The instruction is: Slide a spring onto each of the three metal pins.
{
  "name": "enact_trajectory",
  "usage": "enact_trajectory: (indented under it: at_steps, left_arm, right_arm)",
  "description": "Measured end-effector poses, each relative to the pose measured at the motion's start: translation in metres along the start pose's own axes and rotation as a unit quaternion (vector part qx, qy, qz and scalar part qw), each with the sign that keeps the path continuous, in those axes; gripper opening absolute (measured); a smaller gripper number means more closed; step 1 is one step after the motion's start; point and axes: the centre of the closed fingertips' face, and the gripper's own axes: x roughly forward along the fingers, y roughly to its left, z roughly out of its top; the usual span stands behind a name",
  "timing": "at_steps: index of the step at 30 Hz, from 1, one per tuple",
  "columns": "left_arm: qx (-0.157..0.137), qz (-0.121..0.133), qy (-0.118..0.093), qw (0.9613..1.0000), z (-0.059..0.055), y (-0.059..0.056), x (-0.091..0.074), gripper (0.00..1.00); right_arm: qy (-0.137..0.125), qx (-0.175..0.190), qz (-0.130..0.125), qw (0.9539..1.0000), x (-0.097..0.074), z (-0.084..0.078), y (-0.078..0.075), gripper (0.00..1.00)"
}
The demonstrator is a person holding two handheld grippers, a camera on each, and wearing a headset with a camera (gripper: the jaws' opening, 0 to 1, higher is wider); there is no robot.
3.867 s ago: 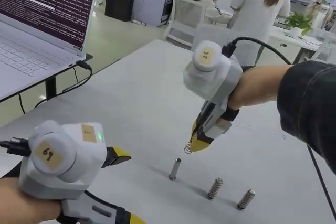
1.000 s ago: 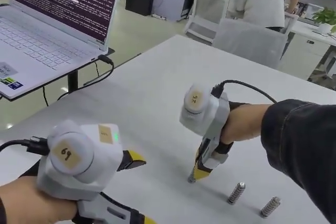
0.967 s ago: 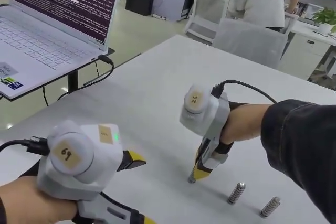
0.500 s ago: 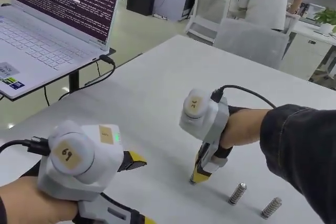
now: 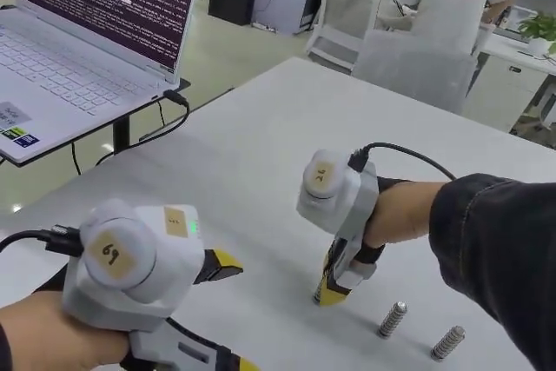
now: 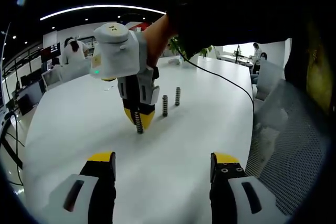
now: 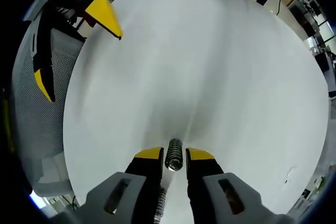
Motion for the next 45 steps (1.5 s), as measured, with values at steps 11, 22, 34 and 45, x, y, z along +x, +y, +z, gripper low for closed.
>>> enact_trajectory:
  at_steps: [11, 22, 34, 45]
  left_arm:
    - [0.000, -0.001, -0.002, 1.0000, 0.001, 0.000, 0.001, 0.71]
    - [0.000, -0.002, -0.002, 1.0000, 0.003, 0.000, 0.002, 0.70]
    - [0.004, -0.002, -0.004, 1.0000, 0.009, 0.001, 0.002, 0.71]
    - [0.007, -0.005, -0.003, 1.0000, 0.011, -0.003, 0.003, 0.71]
  right_arm:
    - [-0.009, 0.007, -0.001, 0.9999, -0.003, -0.001, 0.000, 0.26]
    - [-0.020, 0.016, -0.005, 0.9997, -0.008, -0.005, 0.001, 0.36]
    - [-0.052, 0.039, -0.019, 0.9977, -0.022, -0.009, 0.001, 0.41]
    - [-0.096, 0.065, -0.040, 0.9924, -0.037, -0.014, 0.003, 0.52]
